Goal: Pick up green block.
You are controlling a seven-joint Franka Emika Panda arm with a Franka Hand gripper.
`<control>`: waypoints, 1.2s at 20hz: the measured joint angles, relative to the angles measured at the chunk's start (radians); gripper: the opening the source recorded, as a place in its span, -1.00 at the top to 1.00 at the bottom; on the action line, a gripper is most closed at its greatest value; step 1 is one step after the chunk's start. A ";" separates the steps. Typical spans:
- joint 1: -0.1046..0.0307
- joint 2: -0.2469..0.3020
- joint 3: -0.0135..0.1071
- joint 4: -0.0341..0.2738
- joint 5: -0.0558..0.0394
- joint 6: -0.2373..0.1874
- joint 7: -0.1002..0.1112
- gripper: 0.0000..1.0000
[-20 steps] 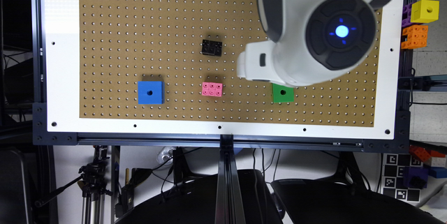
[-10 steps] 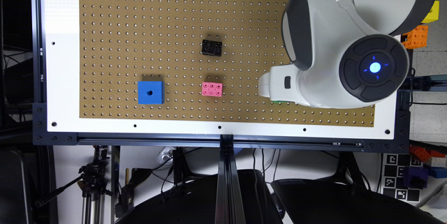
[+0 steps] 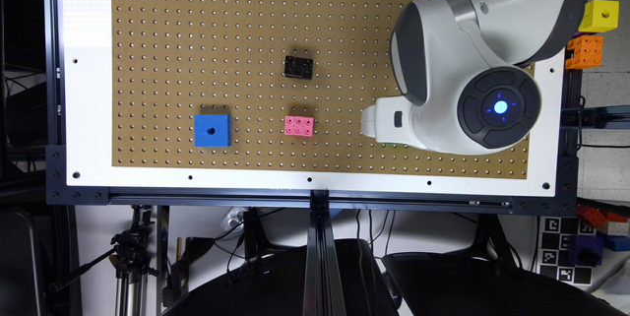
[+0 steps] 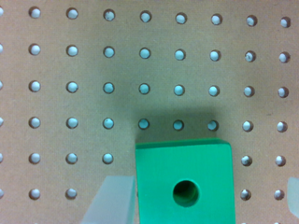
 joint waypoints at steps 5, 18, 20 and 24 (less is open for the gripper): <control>0.000 0.044 -0.002 0.004 -0.0008 0.030 0.000 -1.00; -0.006 0.048 -0.014 0.015 -0.0053 0.032 -0.001 -1.00; -0.006 0.052 -0.014 0.028 -0.0060 0.032 -0.001 -1.00; -0.004 0.090 -0.015 0.058 -0.0077 0.034 -0.001 -1.00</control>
